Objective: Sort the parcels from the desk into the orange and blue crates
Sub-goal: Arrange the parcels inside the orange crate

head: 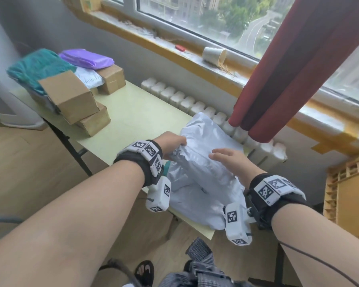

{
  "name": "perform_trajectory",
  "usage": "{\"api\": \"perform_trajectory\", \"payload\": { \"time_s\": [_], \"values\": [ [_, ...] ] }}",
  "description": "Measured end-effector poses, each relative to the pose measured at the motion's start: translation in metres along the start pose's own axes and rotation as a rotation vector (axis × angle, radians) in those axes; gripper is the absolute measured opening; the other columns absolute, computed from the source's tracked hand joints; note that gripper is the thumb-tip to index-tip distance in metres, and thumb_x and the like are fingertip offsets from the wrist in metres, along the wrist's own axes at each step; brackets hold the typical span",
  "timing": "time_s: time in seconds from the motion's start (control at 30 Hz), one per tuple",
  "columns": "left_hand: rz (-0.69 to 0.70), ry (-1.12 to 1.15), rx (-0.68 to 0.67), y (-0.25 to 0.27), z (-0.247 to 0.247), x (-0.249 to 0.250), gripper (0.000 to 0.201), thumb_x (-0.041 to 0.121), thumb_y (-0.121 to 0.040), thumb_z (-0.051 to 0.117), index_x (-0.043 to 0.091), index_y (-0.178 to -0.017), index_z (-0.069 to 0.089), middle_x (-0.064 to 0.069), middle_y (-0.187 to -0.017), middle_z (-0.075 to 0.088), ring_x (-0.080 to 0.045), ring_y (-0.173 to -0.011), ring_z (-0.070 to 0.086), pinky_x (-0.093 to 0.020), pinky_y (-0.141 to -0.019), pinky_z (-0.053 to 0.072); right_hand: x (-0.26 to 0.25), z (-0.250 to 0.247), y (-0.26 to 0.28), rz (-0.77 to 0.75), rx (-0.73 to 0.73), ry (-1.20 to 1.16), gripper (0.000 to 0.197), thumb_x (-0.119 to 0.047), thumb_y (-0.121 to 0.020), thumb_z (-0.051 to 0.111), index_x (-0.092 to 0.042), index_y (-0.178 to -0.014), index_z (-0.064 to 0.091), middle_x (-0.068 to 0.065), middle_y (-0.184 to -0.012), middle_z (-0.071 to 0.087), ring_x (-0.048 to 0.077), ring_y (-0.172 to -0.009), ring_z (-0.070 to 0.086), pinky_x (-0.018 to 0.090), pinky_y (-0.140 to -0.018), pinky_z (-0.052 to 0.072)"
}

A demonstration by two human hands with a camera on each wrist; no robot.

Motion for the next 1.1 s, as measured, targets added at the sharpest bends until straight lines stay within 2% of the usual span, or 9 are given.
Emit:
{"api": "perform_trajectory", "payload": {
  "time_s": [0.13, 0.3, 0.4, 0.47, 0.6, 0.67, 0.83, 0.97, 1.1],
  "values": [
    [0.114, 0.004, 0.059, 0.004, -0.006, 0.034, 0.011, 0.014, -0.089, 0.059, 0.013, -0.079, 0.055, -0.014, -0.099, 0.056, -0.030, -0.090, 0.059, -0.050, -0.089, 0.055, -0.030, -0.017, 0.009, -0.087, 0.061, 0.034, 0.049, -0.043, -0.086, 0.072, -0.019, -0.128, 0.065, -0.001, -0.129, 0.062, 0.013, -0.109, 0.056, 0.026, -0.086, 0.041],
    [0.195, 0.111, 0.037, 0.012, -0.002, 0.072, 0.013, 0.015, -0.091, 0.057, 0.017, -0.078, 0.053, -0.010, -0.096, 0.059, -0.028, -0.088, 0.060, -0.041, -0.079, 0.059, -0.068, -0.040, 0.025, -0.163, 0.120, 0.107, 0.066, -0.052, -0.080, 0.074, -0.017, -0.134, 0.059, 0.003, -0.133, 0.060, 0.010, -0.110, 0.057, 0.025, -0.090, 0.044],
    [0.232, 0.262, -0.003, 0.023, 0.002, 0.100, 0.016, 0.005, -0.092, 0.050, 0.010, -0.076, 0.052, -0.011, -0.075, 0.051, -0.024, -0.067, 0.057, -0.028, -0.049, 0.054, -0.086, -0.054, 0.035, -0.212, 0.132, 0.035, 0.057, -0.034, -0.084, 0.076, -0.014, -0.133, 0.055, 0.000, -0.115, 0.062, -0.006, -0.082, 0.062, 0.006, -0.067, 0.044],
    [0.261, 0.295, -0.016, 0.029, 0.003, 0.120, 0.014, 0.005, -0.091, 0.051, 0.006, -0.078, 0.054, -0.013, -0.079, 0.053, -0.027, -0.071, 0.057, -0.033, -0.056, 0.053, -0.098, -0.063, 0.040, -0.251, 0.170, 0.111, 0.071, -0.033, -0.078, 0.082, -0.018, -0.139, 0.049, -0.004, -0.118, 0.059, -0.007, -0.084, 0.059, 0.006, -0.061, 0.044],
    [0.329, 0.344, -0.059, 0.039, 0.004, 0.159, 0.012, 0.008, -0.093, 0.053, 0.006, -0.082, 0.055, -0.012, -0.080, 0.055, -0.024, -0.073, 0.058, -0.035, -0.060, 0.054, -0.120, -0.081, 0.046, -0.320, 0.268, 0.293, 0.098, -0.036, -0.066, 0.087, -0.026, -0.148, 0.035, -0.005, -0.123, 0.058, 0.011, -0.104, 0.061, 0.026, -0.093, 0.049],
    [0.361, 0.368, -0.108, 0.045, 0.007, 0.174, 0.010, 0.010, -0.095, 0.052, 0.005, -0.086, 0.055, -0.013, -0.084, 0.056, -0.023, -0.073, 0.059, -0.034, -0.060, 0.056, -0.132, -0.090, 0.051, -0.355, 0.348, 0.381, 0.091, -0.031, -0.070, 0.084, -0.025, -0.147, 0.035, -0.003, -0.122, 0.056, 0.016, -0.106, 0.056, 0.033, -0.098, 0.046],
    [0.404, 0.363, -0.170, 0.053, 0.010, 0.192, 0.014, 0.012, -0.097, 0.051, 0.001, -0.106, 0.053, -0.016, -0.095, 0.057, -0.023, -0.080, 0.061, -0.032, -0.059, 0.059, -0.142, -0.108, 0.052, -0.390, 0.530, 0.429, 0.038, -0.021, -0.085, 0.064, -0.029, -0.121, 0.057, -0.003, -0.099, 0.066, 0.023, -0.094, 0.061, 0.034, -0.082, 0.049],
    [0.408, 0.417, -0.203, 0.055, 0.012, 0.191, 0.021, 0.016, -0.100, 0.050, -0.001, -0.111, 0.055, -0.016, -0.094, 0.062, -0.024, -0.079, 0.064, -0.032, -0.059, 0.060, -0.143, -0.113, 0.048, -0.421, 0.561, 0.385, 0.029, -0.012, -0.090, 0.052, -0.027, -0.114, 0.061, -0.004, -0.093, 0.062, 0.023, -0.087, 0.055, 0.030, -0.075, 0.038],
    [0.454, 0.378, -0.200, 0.053, 0.010, 0.191, 0.034, 0.028, -0.103, 0.043, 0.000, -0.113, 0.059, -0.017, -0.099, 0.070, -0.024, -0.082, 0.069, -0.029, -0.063, 0.060, -0.142, -0.127, 0.049, -0.423, 0.670, 0.260, 0.033, -0.001, -0.086, 0.046, -0.025, -0.101, 0.063, 0.001, -0.091, 0.064, 0.027, -0.088, 0.056, 0.032, -0.074, 0.040]
  ]
}}
Point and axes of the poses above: each hand's wrist, its own y-axis away from the middle knuckle, its own z-axis out of the palm, x = y × z, the point moved 7 cm from there along -y, towards the middle knuckle
